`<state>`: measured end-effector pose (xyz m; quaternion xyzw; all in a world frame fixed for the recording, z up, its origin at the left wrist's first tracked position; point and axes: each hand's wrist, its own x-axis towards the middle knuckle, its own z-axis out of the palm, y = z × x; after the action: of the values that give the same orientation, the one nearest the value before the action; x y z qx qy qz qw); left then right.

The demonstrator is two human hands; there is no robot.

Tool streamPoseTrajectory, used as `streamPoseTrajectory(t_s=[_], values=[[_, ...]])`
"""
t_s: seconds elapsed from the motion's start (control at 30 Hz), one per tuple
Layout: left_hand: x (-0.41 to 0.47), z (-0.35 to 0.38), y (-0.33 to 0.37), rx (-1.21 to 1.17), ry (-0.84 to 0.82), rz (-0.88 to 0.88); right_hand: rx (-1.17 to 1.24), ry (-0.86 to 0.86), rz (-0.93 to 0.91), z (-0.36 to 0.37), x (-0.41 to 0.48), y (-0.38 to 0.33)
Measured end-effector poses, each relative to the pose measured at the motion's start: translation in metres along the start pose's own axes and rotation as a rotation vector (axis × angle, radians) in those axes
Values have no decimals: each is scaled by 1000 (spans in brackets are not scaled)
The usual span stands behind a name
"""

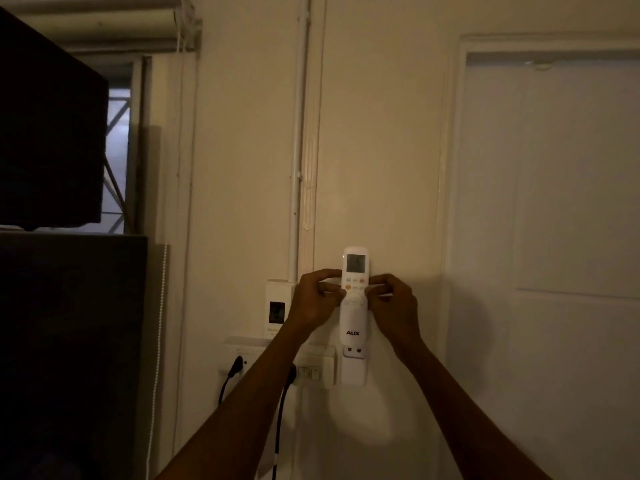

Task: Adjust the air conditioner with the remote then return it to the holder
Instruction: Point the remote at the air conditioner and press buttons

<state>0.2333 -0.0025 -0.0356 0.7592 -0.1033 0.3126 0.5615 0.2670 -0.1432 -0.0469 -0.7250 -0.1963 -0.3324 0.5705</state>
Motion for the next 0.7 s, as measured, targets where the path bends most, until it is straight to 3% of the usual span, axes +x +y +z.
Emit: streamPoseTrajectory(t_s=[0.23,0.7], values=[[-40,-19,64,-71,-20,-25,4,-10,-65,-32,-23,-58],[-179,-61,160,-1,67,-77,60,-24,-6,-88,-142,-163]])
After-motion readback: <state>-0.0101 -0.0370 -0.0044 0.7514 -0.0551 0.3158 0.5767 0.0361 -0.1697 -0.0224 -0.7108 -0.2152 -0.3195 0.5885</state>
